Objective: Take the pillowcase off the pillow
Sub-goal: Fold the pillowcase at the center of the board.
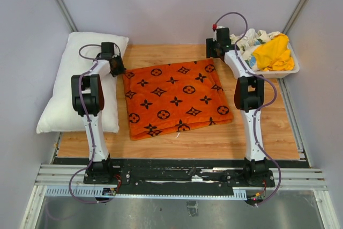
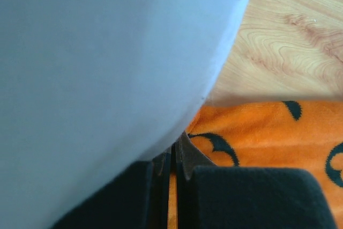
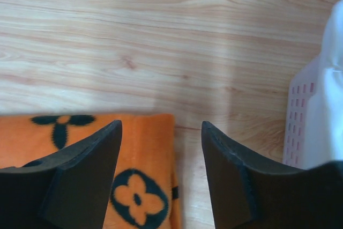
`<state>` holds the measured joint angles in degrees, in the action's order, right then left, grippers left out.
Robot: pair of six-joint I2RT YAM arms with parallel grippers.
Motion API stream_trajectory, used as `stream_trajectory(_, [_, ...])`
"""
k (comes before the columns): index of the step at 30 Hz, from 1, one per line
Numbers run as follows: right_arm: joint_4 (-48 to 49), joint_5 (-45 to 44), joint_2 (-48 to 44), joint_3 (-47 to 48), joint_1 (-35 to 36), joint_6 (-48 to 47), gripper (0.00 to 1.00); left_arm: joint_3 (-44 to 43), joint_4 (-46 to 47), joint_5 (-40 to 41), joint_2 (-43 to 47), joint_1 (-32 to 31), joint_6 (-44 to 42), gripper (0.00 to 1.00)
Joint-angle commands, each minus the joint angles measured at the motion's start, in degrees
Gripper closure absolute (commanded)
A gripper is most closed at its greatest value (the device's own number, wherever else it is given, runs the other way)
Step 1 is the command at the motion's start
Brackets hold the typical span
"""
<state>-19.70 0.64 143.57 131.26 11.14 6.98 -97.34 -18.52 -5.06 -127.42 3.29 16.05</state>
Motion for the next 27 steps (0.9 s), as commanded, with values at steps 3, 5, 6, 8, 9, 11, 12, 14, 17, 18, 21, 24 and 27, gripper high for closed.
stream_trajectory(3, [-4.79,5.02,3.46,5.50,-2.27,-0.99,0.41,-3.28,-0.25,3.54,-1.79,1.87,-2.71,1.00])
stream_trajectory(5, [-4.91,4.86,3.93,5.10,-2.45,-1.01,0.41,-3.58,-0.41,3.65,-1.79,1.85,-3.02,1.00])
stream_trajectory(6, [-4.97,4.89,4.24,5.15,-2.51,-0.93,0.41,-3.72,-0.50,3.75,-1.67,1.87,-3.11,1.00])
stream_trajectory(8, [-5.07,5.40,4.87,5.27,-2.69,-0.79,0.43,-3.95,-0.62,3.83,-1.54,1.90,-3.25,1.00])
stream_trajectory(9, [-5.31,5.97,5.25,5.54,-2.82,-0.67,0.45,-3.99,-0.67,3.88,-1.46,1.92,-3.35,1.00])
stream_trajectory(11, [-6.08,6.88,6.16,6.05,-2.87,-0.62,0.47,-3.81,-0.75,4.12,-1.26,1.89,-3.46,1.00])
stream_trajectory(12, [-6.39,7.14,6.38,6.11,-2.90,-0.65,0.47,-3.71,-0.80,4.20,-1.19,1.92,-3.56,1.00])
stream_trajectory(14, [-6.69,7.67,6.86,6.06,-2.95,-0.72,0.47,-3.63,-0.86,4.29,-1.12,1.90,-3.66,1.00])
stream_trajectory(17, [-7.19,8.19,7.53,6.24,-3.15,-0.85,0.49,-3.57,-0.89,4.08,-1.01,1.91,-3.66,1.00])
stream_trajectory(18, [-7.35,8.28,7.78,6.47,-3.22,-0.91,0.50,-3.50,-0.83,3.98,-0.92,1.88,-3.66,1.00])
stream_trajectory(21, [-7.66,8.99,8.55,7.40,-3.52,-0.92,0.51,-3.44,-0.73,3.59,-0.67,1.90,-3.62,1.00])
stream_trajectory(24, [-8.60,10.32,10.06,9.90,-3.82,-1.13,0.56,-3.63,-0.79,3.19,-0.72,1.92,-3.49,1.00])
stream_trajectory(27, [-8.93,12.92,11.09,10.88,-4.26,-1.26,0.65,-3.97,-1.01,3.21,-0.64,1.90,-3.53,1.00])
